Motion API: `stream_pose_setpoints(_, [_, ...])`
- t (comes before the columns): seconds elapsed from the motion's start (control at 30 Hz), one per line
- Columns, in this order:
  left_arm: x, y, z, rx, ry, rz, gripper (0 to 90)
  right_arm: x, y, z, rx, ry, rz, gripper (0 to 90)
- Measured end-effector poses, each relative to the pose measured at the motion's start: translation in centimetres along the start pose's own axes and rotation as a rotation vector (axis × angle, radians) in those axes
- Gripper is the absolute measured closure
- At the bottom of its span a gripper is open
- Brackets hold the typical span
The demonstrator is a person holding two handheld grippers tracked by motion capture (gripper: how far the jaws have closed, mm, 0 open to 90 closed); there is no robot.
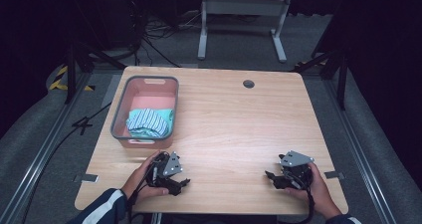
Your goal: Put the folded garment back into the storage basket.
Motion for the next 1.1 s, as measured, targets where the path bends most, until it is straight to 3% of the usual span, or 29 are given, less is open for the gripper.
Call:
stream_pose_setpoints(0.13, [-0.1, 0.0, -0.6, 0.120, 0.035, -0.039, 17.7, 0.6, 0.6, -1.0, -0.056, 0.033, -0.014, 21.8])
stream_pose_setpoints(0.2, [-0.2, -0.1, -0.8, 0.153, 0.056, -0.055, 17.0, 0.7, 1.0, -1.5, -0.094, 0.048, -0.022, 19.1])
stream_pose_setpoints(0.27, [-0.2, -0.2, -0.8, 0.148, 0.057, -0.059, 16.4, 0.7, 1.4, -1.9, -0.144, 0.075, -0.011, 16.6])
stream_pose_setpoints(0.37, [-0.2, -0.2, -0.8, 0.148, 0.057, -0.060, 16.3, 0.7, 1.7, -2.2, -0.212, 0.058, 0.004, 15.7])
stream_pose_setpoints(1.1, [-0.4, -0.3, -0.8, 0.138, 0.048, -0.076, 12.4, 0.7, 1.8, -2.3, -0.213, 0.055, -0.003, 15.3])
Point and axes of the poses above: each handheld gripper's, and its own axes: x roughly backward along the jaws, z roughly out of its top, y roughly to its right, the point moved 7 cm from there along -x, roughly forward along the jaws, and after that the axes turned 10 degrees about y, right-handed, at the moved point
